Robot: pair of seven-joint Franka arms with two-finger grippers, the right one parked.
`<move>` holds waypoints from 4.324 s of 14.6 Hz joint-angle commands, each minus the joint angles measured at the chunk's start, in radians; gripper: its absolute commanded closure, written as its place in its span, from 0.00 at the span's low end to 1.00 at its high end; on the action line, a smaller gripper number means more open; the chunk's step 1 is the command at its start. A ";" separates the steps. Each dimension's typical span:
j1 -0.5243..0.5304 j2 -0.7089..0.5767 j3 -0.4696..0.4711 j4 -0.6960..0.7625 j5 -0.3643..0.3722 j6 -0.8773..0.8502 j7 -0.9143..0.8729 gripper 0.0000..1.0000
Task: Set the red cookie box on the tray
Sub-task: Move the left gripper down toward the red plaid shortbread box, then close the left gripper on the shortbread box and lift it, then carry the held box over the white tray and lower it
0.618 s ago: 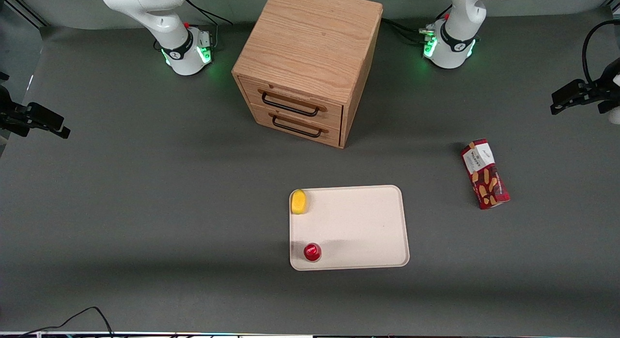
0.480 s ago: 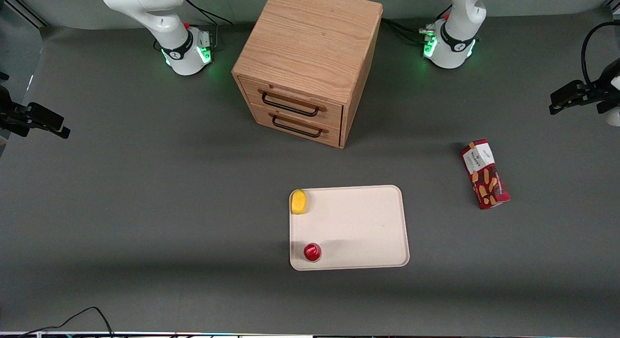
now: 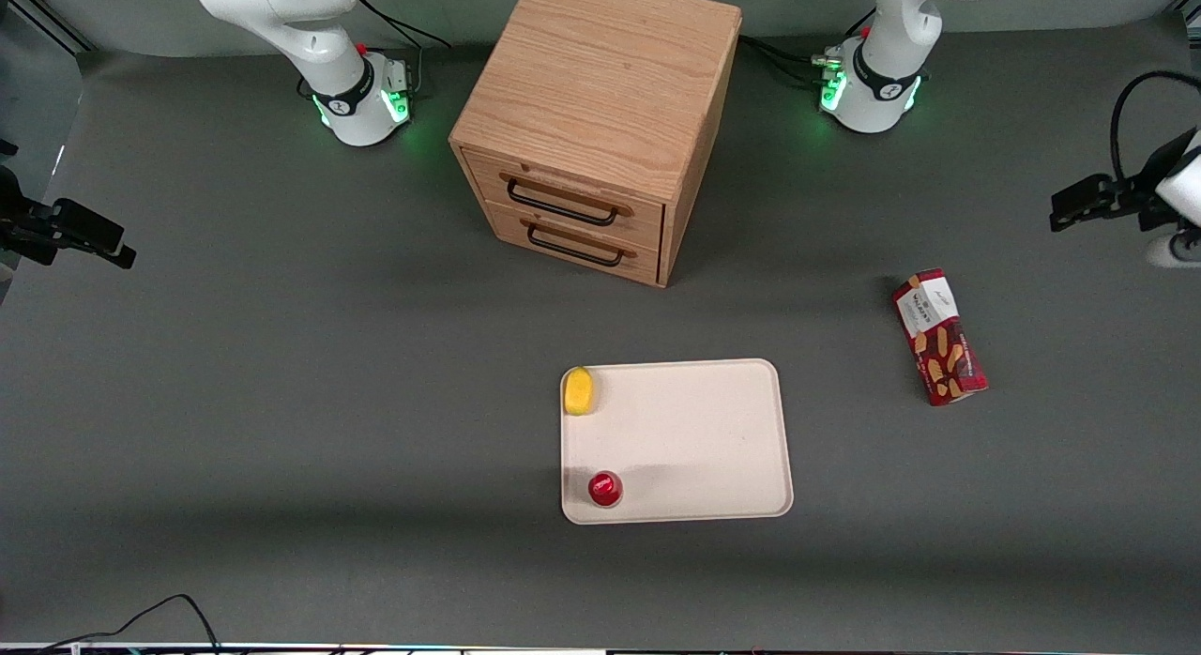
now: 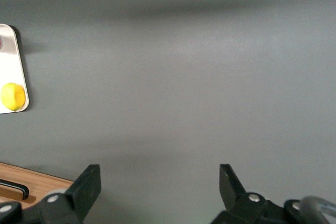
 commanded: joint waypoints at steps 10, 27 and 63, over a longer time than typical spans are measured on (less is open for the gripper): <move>-0.001 0.183 0.053 -0.585 -0.209 0.910 0.006 0.00; -0.017 -0.039 0.050 -0.486 -0.209 0.530 0.013 1.00; -0.096 0.777 -0.420 0.212 0.264 0.766 -0.983 0.00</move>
